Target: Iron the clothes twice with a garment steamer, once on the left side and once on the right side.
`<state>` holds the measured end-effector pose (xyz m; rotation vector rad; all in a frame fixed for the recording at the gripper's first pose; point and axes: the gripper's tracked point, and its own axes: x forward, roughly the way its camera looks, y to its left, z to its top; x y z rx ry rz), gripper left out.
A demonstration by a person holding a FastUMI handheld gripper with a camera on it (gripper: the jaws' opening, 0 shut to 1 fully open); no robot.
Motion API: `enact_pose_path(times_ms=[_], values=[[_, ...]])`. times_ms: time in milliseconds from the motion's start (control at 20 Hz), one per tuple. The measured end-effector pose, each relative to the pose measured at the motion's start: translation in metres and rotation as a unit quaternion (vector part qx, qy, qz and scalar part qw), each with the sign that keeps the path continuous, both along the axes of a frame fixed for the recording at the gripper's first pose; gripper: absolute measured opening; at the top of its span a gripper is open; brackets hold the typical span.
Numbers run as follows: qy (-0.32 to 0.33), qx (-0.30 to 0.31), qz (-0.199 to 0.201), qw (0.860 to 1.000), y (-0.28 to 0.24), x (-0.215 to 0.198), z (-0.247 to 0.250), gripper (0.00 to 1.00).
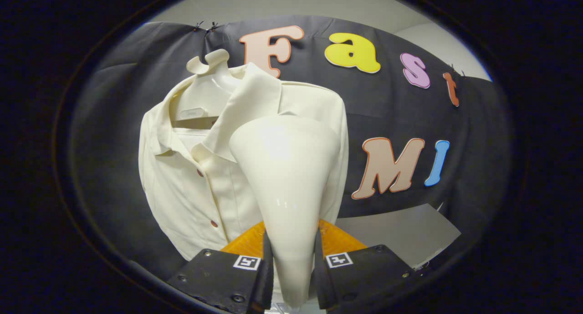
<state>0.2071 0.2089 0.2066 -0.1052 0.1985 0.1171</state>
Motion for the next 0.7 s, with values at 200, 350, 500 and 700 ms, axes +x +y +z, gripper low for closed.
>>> enact_pose_path(times_ms=[200,350,500,700], values=[[-0.004,0.000,-0.003,1.000,0.001,0.003,-0.007,0.38],[0.014,-0.004,-0.005,1.000,0.003,0.002,-0.032,0.39],[0.029,-0.014,-0.008,0.999,0.001,0.003,-0.059,0.39],[0.064,-0.017,-0.018,0.998,-0.004,0.007,-0.096,0.39]])
